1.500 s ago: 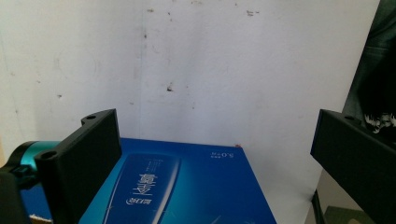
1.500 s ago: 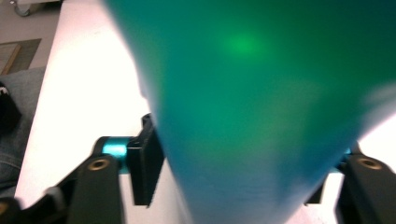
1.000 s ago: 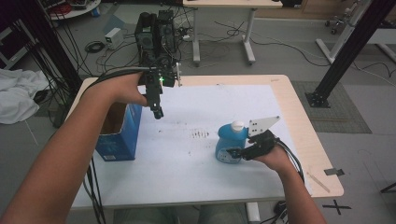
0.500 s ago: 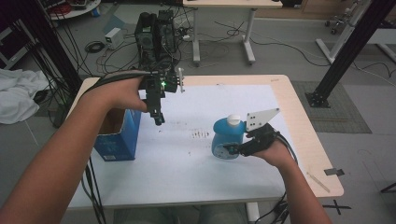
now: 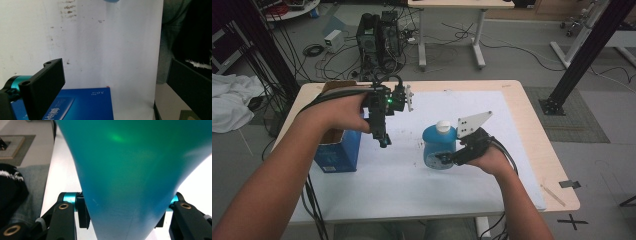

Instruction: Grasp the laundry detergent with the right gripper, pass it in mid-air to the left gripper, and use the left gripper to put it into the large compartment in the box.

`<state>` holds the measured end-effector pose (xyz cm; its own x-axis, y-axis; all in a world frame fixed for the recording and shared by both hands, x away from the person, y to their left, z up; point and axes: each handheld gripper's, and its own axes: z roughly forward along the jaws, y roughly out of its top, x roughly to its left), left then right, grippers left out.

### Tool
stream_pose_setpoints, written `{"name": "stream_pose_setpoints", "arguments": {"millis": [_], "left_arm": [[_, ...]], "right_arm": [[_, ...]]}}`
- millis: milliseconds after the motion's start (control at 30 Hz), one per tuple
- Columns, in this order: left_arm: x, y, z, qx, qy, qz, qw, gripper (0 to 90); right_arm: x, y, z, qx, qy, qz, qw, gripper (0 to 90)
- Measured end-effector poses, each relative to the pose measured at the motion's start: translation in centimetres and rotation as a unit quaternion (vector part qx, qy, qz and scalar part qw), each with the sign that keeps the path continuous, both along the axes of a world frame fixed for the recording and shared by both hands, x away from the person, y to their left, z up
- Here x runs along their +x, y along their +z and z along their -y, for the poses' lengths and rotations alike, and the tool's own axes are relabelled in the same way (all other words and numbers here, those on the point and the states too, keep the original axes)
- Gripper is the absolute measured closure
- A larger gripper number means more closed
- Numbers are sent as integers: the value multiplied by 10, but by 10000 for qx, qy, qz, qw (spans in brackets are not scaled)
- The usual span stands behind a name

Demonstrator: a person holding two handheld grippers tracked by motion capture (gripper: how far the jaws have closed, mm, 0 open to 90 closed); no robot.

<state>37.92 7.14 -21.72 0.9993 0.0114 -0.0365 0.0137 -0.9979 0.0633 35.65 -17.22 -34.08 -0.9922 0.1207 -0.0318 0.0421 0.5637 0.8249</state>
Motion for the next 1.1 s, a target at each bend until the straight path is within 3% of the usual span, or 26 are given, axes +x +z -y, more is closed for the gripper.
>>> {"name": "stream_pose_setpoints", "arguments": {"millis": [300, 467, 533, 567, 600, 633, 800, 1100], "left_arm": [[-9, -8, 8, 32, -75, -13, 10000, 16], [-14, -13, 13, 89, -164, -82, 9998, 17], [-17, -14, 14, 81, -128, -138, 9998, 17], [-17, -15, 16, 72, -206, -53, 9997, 17], [-18, -15, 17, 72, -150, -99, 9998, 17], [-18, -15, 18, 75, -231, -35, 9997, 17], [-21, -17, 23, 60, -279, -9, 9996, 17], [-22, -22, 29, 12, -328, -9, 9995, 17]], "right_arm": [[-1, -3, -25, -107, 236, 72, 9996, 460], [-1, -9, -39, -94, 313, -22, 9995, 461], [1, -11, -45, -99, 405, 80, 9991, 462], [3, -12, -49, -33, 469, 186, 9987, 462], [-2, -12, -51, -149, 394, -156, 9990, 462], [0, -12, -55, -87, 507, 16, 9987, 462], [-1, -13, -69, -47, 628, -42, 9980, 463], [1, -13, -78, 43, 718, 80, 9974, 464]]}}
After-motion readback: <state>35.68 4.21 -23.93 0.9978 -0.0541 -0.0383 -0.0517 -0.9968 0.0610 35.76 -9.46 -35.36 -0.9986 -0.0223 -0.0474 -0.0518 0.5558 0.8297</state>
